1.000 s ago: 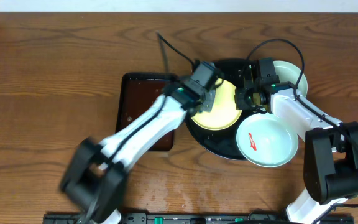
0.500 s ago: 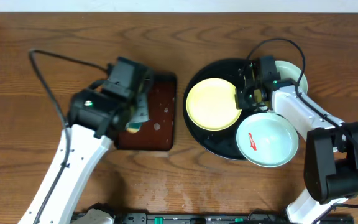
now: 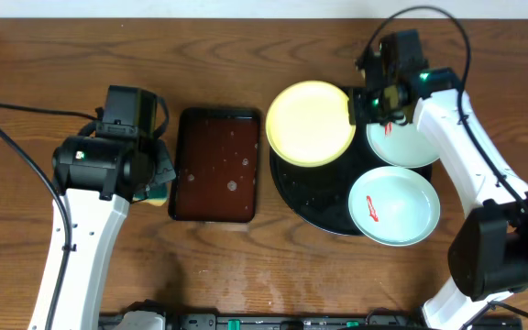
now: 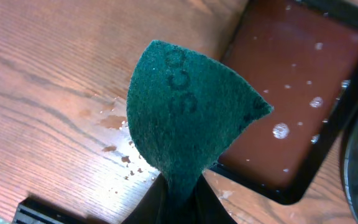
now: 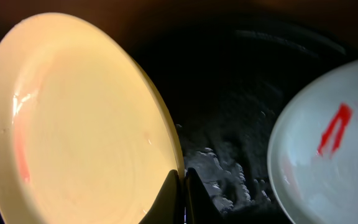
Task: Clean dirty plates on tray and stack at the side
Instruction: 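Lift the yellow plate with the right gripper and carry it right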
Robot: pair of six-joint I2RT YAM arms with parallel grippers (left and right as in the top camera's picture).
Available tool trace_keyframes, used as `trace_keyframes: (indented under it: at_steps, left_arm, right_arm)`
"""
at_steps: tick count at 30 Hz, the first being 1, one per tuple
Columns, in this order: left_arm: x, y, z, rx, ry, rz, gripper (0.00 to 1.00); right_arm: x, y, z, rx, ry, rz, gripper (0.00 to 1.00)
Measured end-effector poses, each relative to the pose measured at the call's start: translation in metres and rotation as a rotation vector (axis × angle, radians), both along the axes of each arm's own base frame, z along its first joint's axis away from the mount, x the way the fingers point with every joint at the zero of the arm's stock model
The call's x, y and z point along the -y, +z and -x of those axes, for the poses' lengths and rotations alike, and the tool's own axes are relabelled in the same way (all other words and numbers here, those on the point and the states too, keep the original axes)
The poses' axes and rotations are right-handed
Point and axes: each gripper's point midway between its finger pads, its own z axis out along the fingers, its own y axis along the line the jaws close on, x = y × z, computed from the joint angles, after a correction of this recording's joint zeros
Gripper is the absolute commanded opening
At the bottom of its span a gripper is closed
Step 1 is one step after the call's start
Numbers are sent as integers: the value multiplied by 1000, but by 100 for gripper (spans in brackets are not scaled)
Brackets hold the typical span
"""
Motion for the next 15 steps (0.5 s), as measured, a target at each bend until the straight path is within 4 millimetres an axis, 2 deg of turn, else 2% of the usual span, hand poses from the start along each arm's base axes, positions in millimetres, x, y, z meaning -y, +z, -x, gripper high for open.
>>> trace_keyframes:
  at_steps: [4, 8, 11, 15]
  left_arm:
    - [-3, -4, -1, -4, 6, -2, 12]
    - [-3, -4, -1, -1, 3, -2, 13]
    - [-3, -5, -1, -2, 0, -4, 13]
    - [-3, -5, -1, -3, -2, -9, 14]
  right_arm:
    - [-16, 31, -9, 50, 22, -59, 1]
    - [-41, 36, -5, 73, 61, -61, 1]
    - [-68, 36, 1, 104, 98, -19, 1]
    - [-119, 42, 12, 226, 156, 98, 1]
